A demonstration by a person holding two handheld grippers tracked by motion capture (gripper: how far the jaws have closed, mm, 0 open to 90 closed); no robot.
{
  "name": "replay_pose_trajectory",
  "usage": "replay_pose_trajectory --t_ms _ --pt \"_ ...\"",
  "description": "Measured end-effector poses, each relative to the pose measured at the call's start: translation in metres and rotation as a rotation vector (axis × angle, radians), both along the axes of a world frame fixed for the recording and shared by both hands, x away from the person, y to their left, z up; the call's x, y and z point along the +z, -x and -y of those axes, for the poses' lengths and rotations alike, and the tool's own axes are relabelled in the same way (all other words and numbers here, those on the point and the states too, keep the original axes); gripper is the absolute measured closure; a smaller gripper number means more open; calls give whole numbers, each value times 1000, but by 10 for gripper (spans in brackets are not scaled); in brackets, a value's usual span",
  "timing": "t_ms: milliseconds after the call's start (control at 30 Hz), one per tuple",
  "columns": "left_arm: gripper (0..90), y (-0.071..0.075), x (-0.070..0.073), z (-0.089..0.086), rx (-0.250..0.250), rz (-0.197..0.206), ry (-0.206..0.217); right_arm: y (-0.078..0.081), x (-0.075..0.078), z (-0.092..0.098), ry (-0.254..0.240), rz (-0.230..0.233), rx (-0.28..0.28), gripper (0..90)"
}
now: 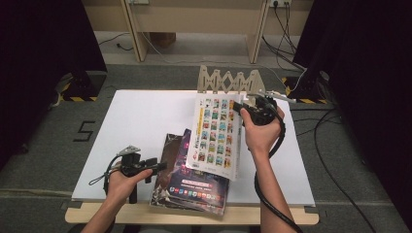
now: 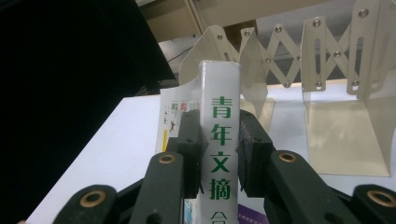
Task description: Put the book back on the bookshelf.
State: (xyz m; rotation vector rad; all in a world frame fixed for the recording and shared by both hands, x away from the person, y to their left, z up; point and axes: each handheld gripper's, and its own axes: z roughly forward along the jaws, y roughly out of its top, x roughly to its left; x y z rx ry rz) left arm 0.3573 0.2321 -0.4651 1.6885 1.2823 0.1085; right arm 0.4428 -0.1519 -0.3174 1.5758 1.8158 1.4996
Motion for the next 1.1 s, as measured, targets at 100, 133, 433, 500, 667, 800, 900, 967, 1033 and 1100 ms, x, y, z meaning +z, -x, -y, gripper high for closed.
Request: replay_pose_trajectory --t_ms 100,133,433,500,667,800,900,967,1033,1100 --pt "404 0 0 0 -1 0 -1 0 3 1 3 9 -11 744" --pt "404 0 0 0 -1 0 -1 0 3 1 5 12 -15 744" --pt "407 -1 0 -1 -3 3 -7 1 10 6 9 39 -46 744" --pt "407 -1 0 -1 -2 3 -5 1 11 8 8 45 -50 744" --pt "407 -1 0 0 -3 4 -6 1 13 8 11 53 -62 744" --pt "408 -1 0 0 -3 5 -7 0 15 9 11 62 -71 744" --pt "408 -1 0 -1 -1 4 -11 -2 18 11 17 77 -85 744" --pt "409 -1 0 -1 -1 4 -13 -3 20 12 21 84 -93 744" --pt "409 -1 0 -1 -1 4 -12 -3 21 12 20 83 -97 744" --pt "410 -1 0 -1 -3 5 -13 -4 24 13 29 98 -109 744"
